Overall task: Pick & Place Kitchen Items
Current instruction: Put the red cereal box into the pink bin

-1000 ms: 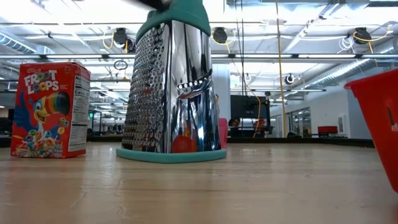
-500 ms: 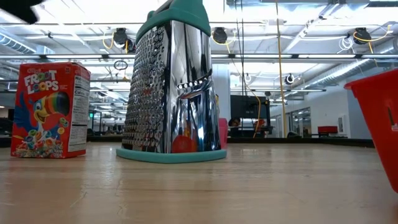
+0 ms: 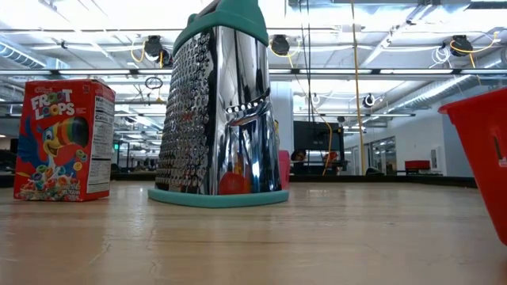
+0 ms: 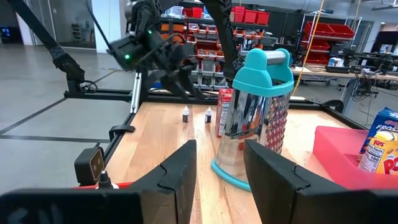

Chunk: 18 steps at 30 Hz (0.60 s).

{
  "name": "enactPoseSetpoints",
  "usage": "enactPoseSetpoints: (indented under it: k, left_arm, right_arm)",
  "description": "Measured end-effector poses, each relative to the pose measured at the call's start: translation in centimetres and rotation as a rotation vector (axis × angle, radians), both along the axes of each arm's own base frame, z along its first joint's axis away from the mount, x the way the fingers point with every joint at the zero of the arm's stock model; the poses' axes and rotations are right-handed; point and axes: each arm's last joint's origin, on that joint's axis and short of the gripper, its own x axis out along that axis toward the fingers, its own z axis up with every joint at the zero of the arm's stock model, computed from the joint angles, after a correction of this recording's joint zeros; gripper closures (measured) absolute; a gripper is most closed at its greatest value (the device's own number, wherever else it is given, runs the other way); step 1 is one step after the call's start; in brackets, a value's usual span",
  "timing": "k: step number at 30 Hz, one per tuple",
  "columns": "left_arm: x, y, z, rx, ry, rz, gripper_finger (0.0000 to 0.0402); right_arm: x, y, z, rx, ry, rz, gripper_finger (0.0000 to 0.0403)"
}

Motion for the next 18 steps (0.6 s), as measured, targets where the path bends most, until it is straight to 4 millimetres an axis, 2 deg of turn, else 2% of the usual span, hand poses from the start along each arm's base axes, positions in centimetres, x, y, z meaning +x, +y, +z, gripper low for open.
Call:
enactPoseSetpoints:
  k: [4,10,18]
  left_arm:
    - [-0.6,0.5,-0.9,0.061,0.087,-0.057,0.0226]
    - [-1.1,1.2,-2.0,0.098,0.112,-0.044,0.0223]
    - [-1.9,2.6,-2.8,0.15,0.053,0.005,0.0164]
  right_arm:
    - [0.0,0.0,0.0,0.0,0.0,0.0,0.0277]
    - [0.0,0.0,0.0,0.0,0.0,0.0,0.0277]
    - [0.0,0.0,0.0,0.0,0.0,0.0,0.0277]
